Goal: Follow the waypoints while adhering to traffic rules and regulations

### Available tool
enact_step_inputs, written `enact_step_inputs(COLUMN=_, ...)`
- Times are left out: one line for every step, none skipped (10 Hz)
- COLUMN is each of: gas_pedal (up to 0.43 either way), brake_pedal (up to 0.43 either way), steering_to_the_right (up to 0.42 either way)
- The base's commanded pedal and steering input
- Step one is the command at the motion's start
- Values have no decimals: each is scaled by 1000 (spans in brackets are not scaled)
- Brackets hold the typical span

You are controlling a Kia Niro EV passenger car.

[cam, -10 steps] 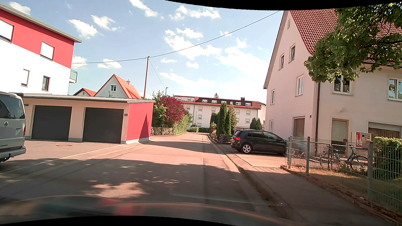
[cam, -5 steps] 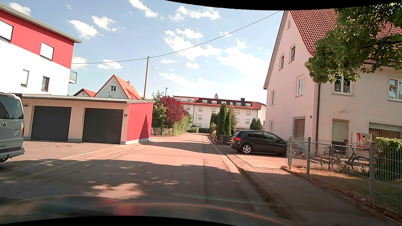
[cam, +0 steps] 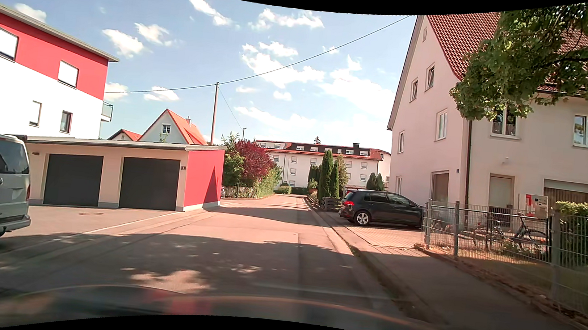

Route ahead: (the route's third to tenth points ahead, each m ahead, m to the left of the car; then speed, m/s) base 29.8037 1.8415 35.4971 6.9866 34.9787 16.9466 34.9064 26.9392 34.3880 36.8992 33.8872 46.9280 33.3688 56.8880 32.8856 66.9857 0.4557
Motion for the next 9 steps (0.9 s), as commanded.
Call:
enact_step_inputs(gas_pedal=28, brake_pedal=0, steering_to_the_right=-138)
enact_step_inputs(gas_pedal=28, brake_pedal=0, steering_to_the_right=-151)
enact_step_inputs(gas_pedal=28, brake_pedal=0, steering_to_the_right=-159)
enact_step_inputs(gas_pedal=28, brake_pedal=0, steering_to_the_right=-165)
enact_step_inputs(gas_pedal=28, brake_pedal=0, steering_to_the_right=-173)
enact_step_inputs(gas_pedal=28, brake_pedal=0, steering_to_the_right=-183)
enact_step_inputs(gas_pedal=28, brake_pedal=0, steering_to_the_right=-196)
enact_step_inputs(gas_pedal=28, brake_pedal=0, steering_to_the_right=-206)
enact_step_inputs(gas_pedal=28, brake_pedal=0, steering_to_the_right=-219)
